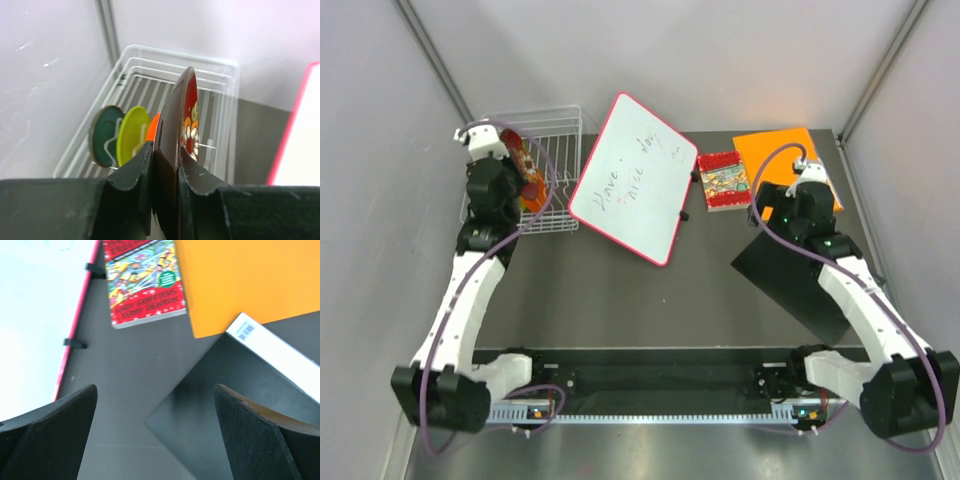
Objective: Unload the plates from the dish rack
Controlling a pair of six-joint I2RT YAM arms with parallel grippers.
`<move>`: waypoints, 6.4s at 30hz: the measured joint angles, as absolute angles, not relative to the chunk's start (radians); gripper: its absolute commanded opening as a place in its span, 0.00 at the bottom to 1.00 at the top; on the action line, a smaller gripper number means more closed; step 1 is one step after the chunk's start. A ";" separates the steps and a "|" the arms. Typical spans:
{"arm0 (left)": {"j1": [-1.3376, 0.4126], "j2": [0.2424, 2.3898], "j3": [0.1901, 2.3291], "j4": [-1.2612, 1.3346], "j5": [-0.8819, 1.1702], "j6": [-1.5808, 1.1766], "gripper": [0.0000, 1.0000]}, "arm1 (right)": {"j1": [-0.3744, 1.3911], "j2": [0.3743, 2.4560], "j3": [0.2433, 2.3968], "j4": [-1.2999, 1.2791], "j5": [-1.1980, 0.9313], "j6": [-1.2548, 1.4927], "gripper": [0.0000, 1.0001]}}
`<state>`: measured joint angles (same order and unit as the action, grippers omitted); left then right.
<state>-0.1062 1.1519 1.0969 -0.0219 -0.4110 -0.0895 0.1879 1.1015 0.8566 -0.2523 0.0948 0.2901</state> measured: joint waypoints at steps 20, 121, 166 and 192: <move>-0.302 0.789 0.683 -0.131 0.268 -0.656 0.00 | 0.429 0.865 0.659 -0.184 -0.209 0.477 0.95; -0.268 1.056 0.733 0.072 -0.536 -0.331 0.91 | 0.329 0.923 0.446 -0.318 -0.085 0.523 0.66; 0.064 1.748 1.046 0.338 -0.309 -0.253 0.18 | 0.329 1.225 0.565 -0.197 -0.073 0.452 0.66; -0.065 1.345 0.940 0.296 -0.518 0.001 0.00 | 0.329 1.042 0.586 -0.291 -0.026 0.438 0.88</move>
<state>-0.0654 1.3453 0.9401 0.2962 -0.5179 0.0013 0.3286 1.0420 0.5858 -0.2913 -0.0257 0.4377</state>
